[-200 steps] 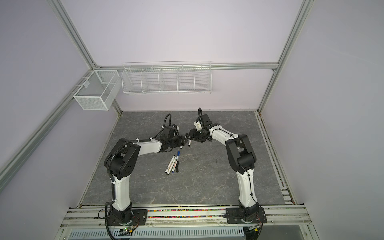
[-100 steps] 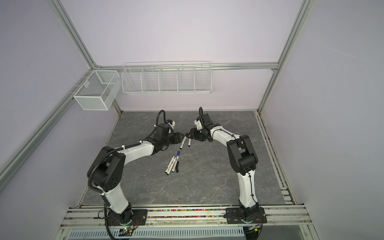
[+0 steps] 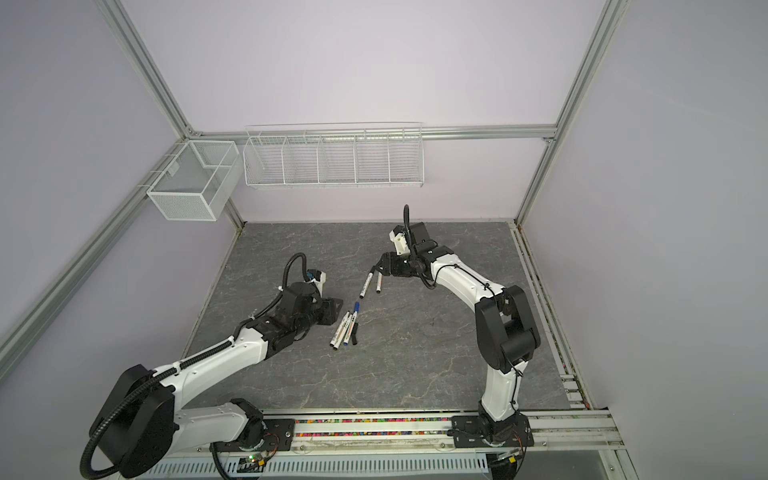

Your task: Insert the pens into the pen caps

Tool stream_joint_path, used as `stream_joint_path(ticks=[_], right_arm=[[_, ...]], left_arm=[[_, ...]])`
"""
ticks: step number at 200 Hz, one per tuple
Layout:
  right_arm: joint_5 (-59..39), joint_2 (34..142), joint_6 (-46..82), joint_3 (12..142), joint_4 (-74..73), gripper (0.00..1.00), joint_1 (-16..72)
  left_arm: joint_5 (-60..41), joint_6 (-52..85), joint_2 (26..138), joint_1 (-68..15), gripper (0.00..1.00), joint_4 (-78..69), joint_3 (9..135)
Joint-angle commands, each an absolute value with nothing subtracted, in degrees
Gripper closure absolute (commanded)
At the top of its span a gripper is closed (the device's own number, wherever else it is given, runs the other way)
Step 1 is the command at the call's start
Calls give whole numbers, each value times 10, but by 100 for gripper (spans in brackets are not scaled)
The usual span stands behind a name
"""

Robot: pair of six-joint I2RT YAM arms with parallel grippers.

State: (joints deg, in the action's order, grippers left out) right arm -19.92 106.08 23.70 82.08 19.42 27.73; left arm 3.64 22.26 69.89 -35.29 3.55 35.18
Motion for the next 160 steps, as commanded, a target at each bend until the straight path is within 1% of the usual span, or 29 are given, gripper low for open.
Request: stream_joint_path(ticks=[1, 69, 116, 160], right_arm=[[-192, 1055, 219, 809, 211, 41, 290], [-193, 1056, 213, 822, 227, 41, 292], [-195, 1054, 213, 813, 230, 41, 292], [-195, 1050, 219, 799, 216, 41, 292]], left_arm=[[60, 234, 675, -355, 48, 45, 338], [39, 238, 718, -358, 48, 29, 352], [30, 237, 752, -364, 50, 38, 351], [18, 226, 786, -369, 55, 66, 367]])
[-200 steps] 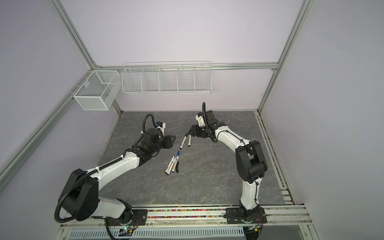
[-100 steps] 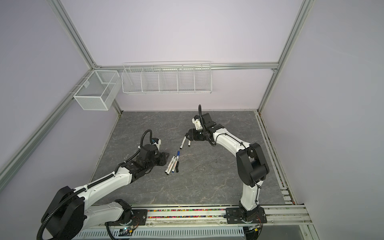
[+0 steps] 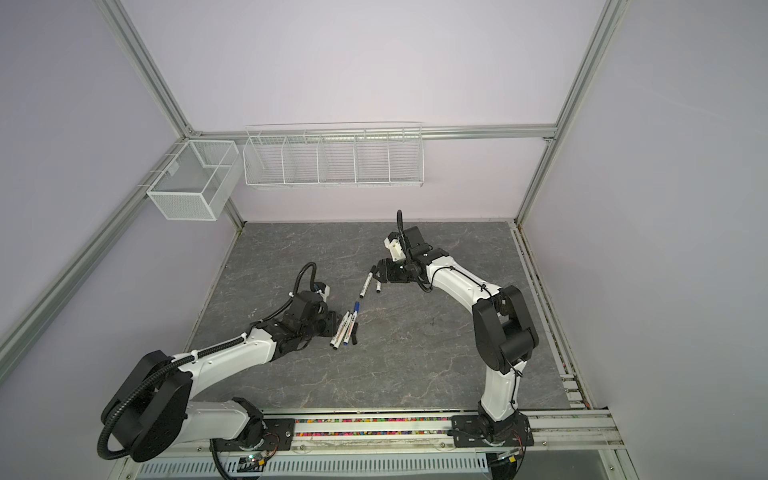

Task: Insert the pens into the pen caps
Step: 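Lower the left gripper onto the uncapped white marker and grasp it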

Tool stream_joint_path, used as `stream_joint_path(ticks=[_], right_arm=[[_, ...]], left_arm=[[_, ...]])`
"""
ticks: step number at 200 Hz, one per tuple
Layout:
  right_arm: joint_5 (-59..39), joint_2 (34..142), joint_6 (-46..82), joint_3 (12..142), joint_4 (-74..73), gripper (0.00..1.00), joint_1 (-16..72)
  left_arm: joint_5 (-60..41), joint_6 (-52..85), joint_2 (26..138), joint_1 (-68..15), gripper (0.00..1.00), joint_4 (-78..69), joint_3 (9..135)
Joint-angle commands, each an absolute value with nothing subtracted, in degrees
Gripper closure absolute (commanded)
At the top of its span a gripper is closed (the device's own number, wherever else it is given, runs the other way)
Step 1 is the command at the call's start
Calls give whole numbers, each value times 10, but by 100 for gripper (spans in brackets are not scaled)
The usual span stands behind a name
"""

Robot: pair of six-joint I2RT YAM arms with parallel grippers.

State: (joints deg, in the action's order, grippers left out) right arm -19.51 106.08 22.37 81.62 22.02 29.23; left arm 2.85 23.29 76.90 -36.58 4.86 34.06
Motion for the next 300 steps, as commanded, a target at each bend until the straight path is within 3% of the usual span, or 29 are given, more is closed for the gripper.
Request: stream_joint_path(ticks=[1, 65, 166, 219, 264, 300], right_arm=[[-195, 1050, 219, 799, 216, 41, 292], [-196, 1046, 223, 786, 209, 41, 292], [-194, 1037, 224, 777, 203, 41, 293], [-186, 1028, 227, 778, 203, 41, 292], [-197, 1025, 226, 790, 210, 41, 294], [-244, 1029, 213, 807, 207, 41, 306]], left_arm=[[18, 226, 787, -369, 55, 67, 367], [5, 215, 868, -371, 59, 148, 429], [21, 223, 900, -371, 65, 194, 437], [7, 221, 930, -371, 81, 226, 470], [11, 211, 883, -370, 100, 213, 507], [-50, 199, 800, -371, 100, 99, 492]])
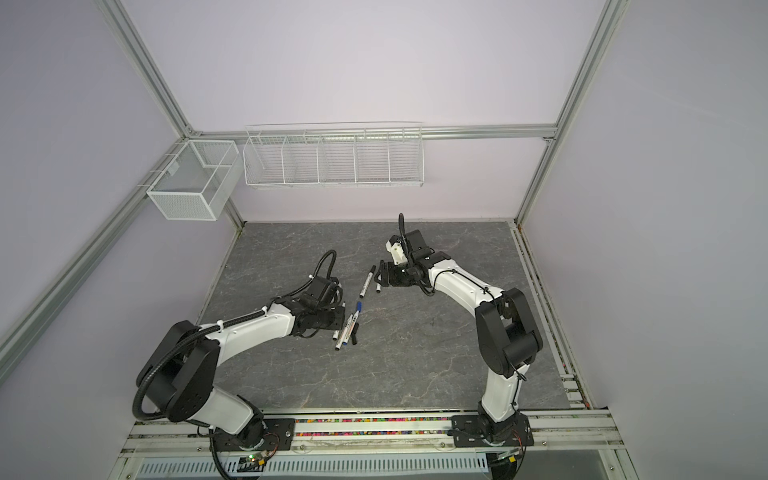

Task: Insert the pens into the pen caps
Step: 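Lower the left gripper onto the uncapped white marker and grasp it, then lift the white marker upright with the left gripper toward the right gripper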

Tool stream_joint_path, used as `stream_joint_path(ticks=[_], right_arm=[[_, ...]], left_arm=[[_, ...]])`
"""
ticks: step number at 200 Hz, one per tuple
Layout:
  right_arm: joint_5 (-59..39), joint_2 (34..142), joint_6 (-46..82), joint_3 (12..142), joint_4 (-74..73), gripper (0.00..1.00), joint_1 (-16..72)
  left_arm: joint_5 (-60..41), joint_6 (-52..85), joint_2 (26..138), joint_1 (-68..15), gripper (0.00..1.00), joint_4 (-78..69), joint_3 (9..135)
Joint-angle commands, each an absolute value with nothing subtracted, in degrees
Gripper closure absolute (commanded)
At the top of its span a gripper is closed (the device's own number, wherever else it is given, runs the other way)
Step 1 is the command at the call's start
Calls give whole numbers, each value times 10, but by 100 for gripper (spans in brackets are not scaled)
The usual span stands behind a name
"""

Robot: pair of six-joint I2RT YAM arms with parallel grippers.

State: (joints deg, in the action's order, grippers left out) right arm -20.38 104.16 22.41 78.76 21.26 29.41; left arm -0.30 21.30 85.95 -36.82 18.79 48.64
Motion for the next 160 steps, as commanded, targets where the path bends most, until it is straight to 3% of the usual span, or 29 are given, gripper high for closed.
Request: stream_joint_path(ticks=[1, 42, 160], right_arm=[[-246, 1029, 212, 808, 206, 41, 306], [-319, 1031, 214, 821, 167, 41, 327], [-363, 1091, 199, 893, 199, 51, 345]], left_arm=[[-52, 199, 798, -370, 100, 95, 491], [-88, 196, 764, -371, 100, 23, 472], [-80, 219, 754, -372, 100, -25, 462]])
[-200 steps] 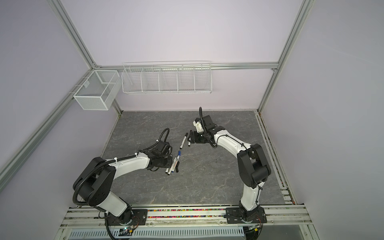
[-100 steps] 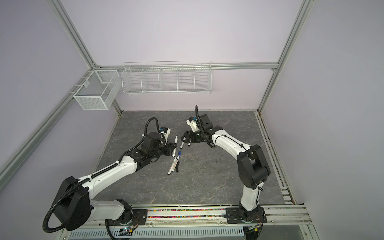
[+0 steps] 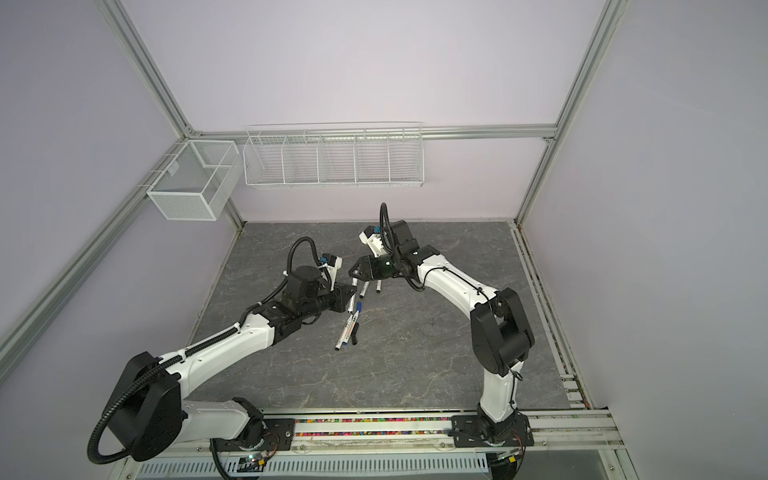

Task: Insert the pens into the pen caps
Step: 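Lift the white marker upright with the left gripper toward the right gripper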

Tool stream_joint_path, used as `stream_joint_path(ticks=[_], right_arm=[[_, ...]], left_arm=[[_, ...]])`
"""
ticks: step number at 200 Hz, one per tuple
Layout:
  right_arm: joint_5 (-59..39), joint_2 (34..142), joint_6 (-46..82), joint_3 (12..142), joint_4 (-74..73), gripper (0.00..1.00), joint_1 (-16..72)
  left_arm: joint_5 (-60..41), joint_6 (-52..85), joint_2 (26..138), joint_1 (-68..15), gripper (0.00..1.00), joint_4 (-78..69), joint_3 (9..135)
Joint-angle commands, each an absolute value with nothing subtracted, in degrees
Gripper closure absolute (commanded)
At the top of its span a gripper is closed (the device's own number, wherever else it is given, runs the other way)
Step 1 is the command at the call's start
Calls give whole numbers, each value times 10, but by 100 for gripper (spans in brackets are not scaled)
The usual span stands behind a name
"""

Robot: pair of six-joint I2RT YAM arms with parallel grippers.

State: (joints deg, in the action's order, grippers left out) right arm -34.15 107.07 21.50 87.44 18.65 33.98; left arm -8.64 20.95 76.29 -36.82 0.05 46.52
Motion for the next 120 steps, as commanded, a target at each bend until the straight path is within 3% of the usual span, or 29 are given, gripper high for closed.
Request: stream_joint_path(ticks=[1, 25, 75, 98, 120], right_arm=[[-364, 1092, 199, 893, 199, 51, 345], [-368, 1098, 199, 896, 199, 56, 346], [-372, 1091, 199, 888, 191, 80, 346], [-370, 1082, 201, 883, 186, 82, 344], [-375, 1074, 215, 876, 171, 82, 337]], left_arm=[[-79, 219, 754, -372, 100, -25, 462], [-76, 224, 757, -372, 100, -32, 462], [-71, 236, 761, -372, 100, -39, 455], [-72, 228, 766, -372, 70, -24, 454], [-77, 219, 773, -372, 63, -10, 450]])
